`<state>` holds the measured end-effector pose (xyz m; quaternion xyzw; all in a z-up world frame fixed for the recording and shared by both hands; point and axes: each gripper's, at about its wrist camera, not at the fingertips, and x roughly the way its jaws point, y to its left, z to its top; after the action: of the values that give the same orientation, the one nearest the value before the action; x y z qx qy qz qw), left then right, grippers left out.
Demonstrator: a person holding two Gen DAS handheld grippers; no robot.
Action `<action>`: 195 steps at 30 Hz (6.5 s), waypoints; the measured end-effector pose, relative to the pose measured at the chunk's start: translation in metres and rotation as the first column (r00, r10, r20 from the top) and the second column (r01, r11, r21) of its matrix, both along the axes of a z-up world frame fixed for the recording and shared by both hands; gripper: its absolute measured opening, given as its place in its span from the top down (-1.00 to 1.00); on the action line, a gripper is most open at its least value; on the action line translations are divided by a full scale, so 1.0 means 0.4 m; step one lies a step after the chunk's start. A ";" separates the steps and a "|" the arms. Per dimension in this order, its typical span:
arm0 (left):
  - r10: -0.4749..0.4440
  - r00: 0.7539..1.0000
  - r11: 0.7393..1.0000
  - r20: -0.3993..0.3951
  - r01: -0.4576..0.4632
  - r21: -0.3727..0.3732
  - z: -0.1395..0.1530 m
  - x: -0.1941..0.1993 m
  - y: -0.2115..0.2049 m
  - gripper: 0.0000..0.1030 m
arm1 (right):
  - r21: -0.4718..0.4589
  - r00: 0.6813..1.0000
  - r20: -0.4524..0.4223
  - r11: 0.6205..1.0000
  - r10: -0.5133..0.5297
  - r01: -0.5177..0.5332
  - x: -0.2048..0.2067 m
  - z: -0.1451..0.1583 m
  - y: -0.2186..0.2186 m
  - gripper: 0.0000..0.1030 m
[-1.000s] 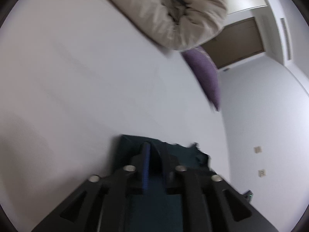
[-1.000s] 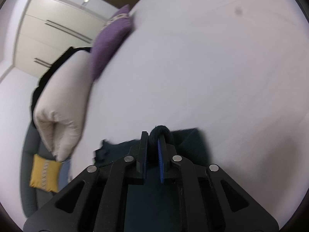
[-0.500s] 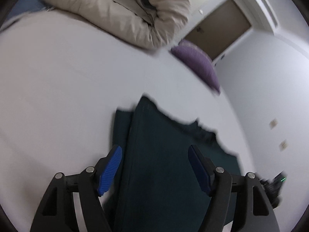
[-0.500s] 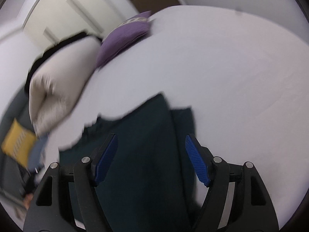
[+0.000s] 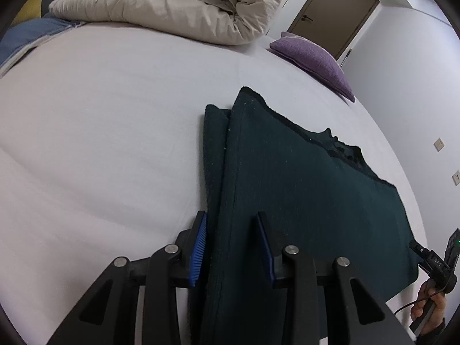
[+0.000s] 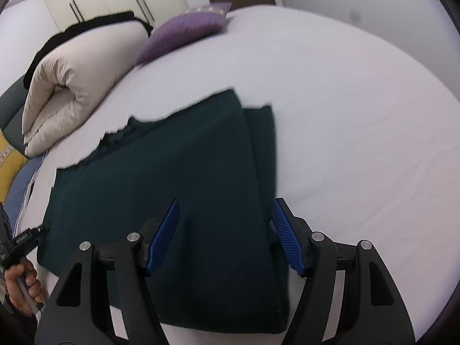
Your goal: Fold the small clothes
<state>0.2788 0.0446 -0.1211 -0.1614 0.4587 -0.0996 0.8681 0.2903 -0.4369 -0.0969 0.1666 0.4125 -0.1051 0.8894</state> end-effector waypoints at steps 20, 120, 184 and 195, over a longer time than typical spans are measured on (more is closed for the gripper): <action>0.055 0.994 0.995 0.092 -0.063 0.080 0.059 -0.068 -0.011 0.29 | 0.112 0.990 0.133 0.992 0.040 -0.055 -0.165 0.086 0.097 -0.20; -0.161 0.979 0.934 0.127 0.110 0.340 -0.024 0.014 -0.254 -0.12 | 0.488 0.988 0.081 0.870 -0.129 0.073 -0.193 -0.063 -0.253 -0.22; -0.210 0.971 0.932 -0.112 0.164 -0.322 0.026 0.130 -0.272 -0.58 | -0.352 0.872 -0.102 0.802 0.479 -0.482 0.099 -0.046 0.684 0.69; -0.257 0.957 0.904 -0.136 0.188 -0.384 0.019 0.151 -0.291 0.71 | -0.267 0.808 -0.042 0.772 0.588 -0.576 -0.041 -0.020 0.669 0.05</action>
<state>0.3393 -0.0720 -0.1135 -0.2756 0.5254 -0.2673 0.7593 0.2740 -0.1695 -0.1050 -0.0884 0.4061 0.1241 0.9010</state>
